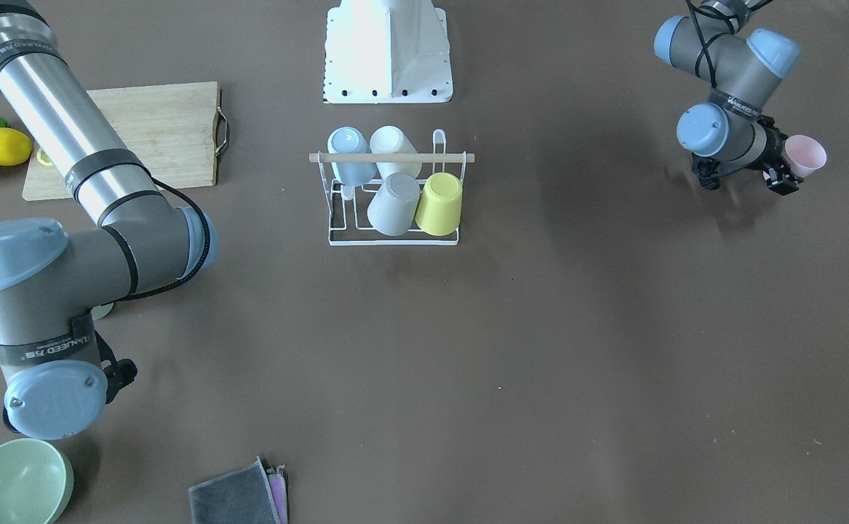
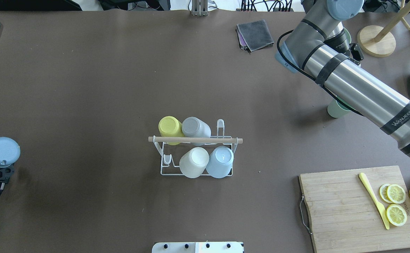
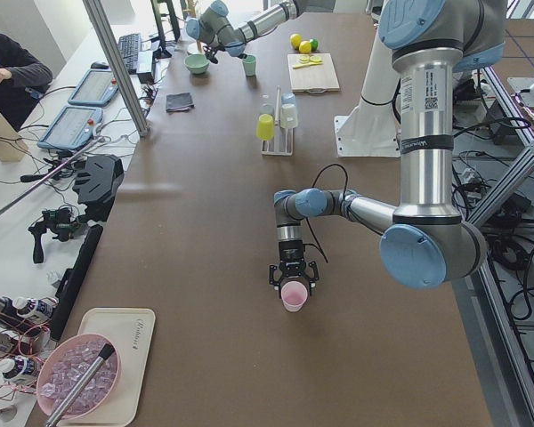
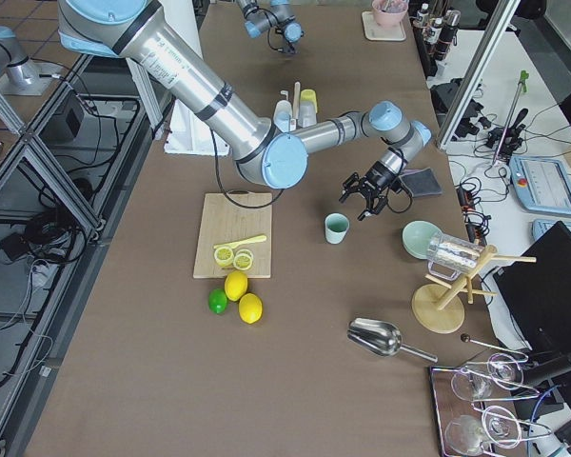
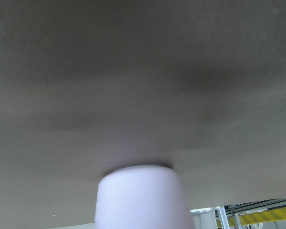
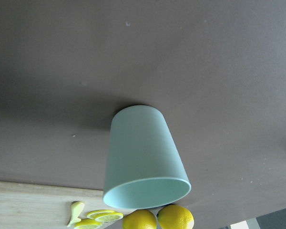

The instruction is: Place cup on cup holder

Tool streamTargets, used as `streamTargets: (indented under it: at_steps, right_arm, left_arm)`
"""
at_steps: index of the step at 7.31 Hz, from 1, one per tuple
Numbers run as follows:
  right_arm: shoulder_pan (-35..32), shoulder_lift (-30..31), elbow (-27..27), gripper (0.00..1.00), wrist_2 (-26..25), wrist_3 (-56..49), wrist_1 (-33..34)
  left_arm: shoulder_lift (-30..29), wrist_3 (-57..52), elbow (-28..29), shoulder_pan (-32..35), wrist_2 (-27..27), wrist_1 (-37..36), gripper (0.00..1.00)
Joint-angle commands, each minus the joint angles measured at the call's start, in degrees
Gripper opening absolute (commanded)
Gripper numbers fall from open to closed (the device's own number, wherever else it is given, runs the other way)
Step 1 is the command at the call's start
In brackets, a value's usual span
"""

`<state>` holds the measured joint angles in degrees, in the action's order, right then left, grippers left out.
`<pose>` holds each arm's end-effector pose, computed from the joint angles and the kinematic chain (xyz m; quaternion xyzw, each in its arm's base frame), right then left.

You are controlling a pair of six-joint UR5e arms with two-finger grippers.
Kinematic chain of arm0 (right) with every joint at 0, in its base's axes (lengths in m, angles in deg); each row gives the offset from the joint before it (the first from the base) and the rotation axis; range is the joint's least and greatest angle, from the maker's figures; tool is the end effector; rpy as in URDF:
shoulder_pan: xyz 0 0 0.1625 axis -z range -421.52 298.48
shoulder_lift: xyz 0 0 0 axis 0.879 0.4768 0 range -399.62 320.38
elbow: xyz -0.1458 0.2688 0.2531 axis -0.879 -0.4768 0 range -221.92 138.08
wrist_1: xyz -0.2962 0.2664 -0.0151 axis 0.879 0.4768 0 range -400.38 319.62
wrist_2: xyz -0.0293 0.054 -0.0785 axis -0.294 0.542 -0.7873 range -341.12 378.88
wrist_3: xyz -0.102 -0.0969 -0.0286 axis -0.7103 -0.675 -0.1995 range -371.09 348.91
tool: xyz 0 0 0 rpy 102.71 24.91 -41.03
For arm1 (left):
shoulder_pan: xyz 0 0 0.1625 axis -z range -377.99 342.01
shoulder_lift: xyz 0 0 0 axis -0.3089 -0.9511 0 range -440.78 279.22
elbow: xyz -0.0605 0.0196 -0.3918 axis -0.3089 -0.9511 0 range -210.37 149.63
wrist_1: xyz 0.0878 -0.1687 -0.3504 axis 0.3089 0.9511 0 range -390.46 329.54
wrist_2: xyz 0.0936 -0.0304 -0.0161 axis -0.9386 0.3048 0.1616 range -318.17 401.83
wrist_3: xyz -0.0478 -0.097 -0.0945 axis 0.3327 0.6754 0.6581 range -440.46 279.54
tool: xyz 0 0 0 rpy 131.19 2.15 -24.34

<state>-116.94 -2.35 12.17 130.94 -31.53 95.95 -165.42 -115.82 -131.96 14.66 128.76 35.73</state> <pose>-0.3302 -0.6187 0.4589 -0.2707 -0.1529 -0.3953 0.8643 0.2507 -0.3282 0.6838 -0.1451 -0.0551 0.7177 0.6789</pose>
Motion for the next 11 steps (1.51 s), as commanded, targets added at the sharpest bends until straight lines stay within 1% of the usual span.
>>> streamTargets:
  at_steps: [1,2,4,6,8,9,10,11]
  right_arm:
    - [1.7,-0.87,-2.4,1.0,-2.8,-3.0,-0.18]
    - [2.32,-1.05,-2.84,1.0,-4.38,-3.11,-0.27]
    - [2.33,-1.05,-4.25,1.0,-3.96,-3.28,-0.62]
    - [2.5,-1.14,-6.44,1.0,-3.52,-3.2,-3.86]
    - [3.12,-1.58,-7.77,0.99,-3.95,-3.37,-4.75]
    - [3.12,-1.67,-7.86,0.99,-4.04,-3.55,-4.75]
    - [3.12,-1.67,-8.21,0.99,-4.05,-3.64,-4.75]
    - [3.21,-1.75,-8.38,0.99,-3.87,-3.72,-4.75]
  left_arm:
    - [0.17,0.02,0.25,-0.04,-0.62,0.0,0.98]
    - [0.35,0.02,0.42,-0.04,-0.71,0.0,0.98]
    - [0.35,0.02,2.0,0.04,-0.97,0.44,0.98]
    - [0.35,0.02,2.01,0.04,-0.97,0.44,0.98]
    - [0.35,0.02,1.74,0.04,-0.97,0.7,0.96]
    - [0.35,-0.06,1.66,0.04,-0.97,0.96,0.85]
    - [0.35,-0.07,1.65,0.13,-0.97,1.05,0.84]
    - [0.35,-0.15,1.39,0.13,-0.97,1.05,0.69]
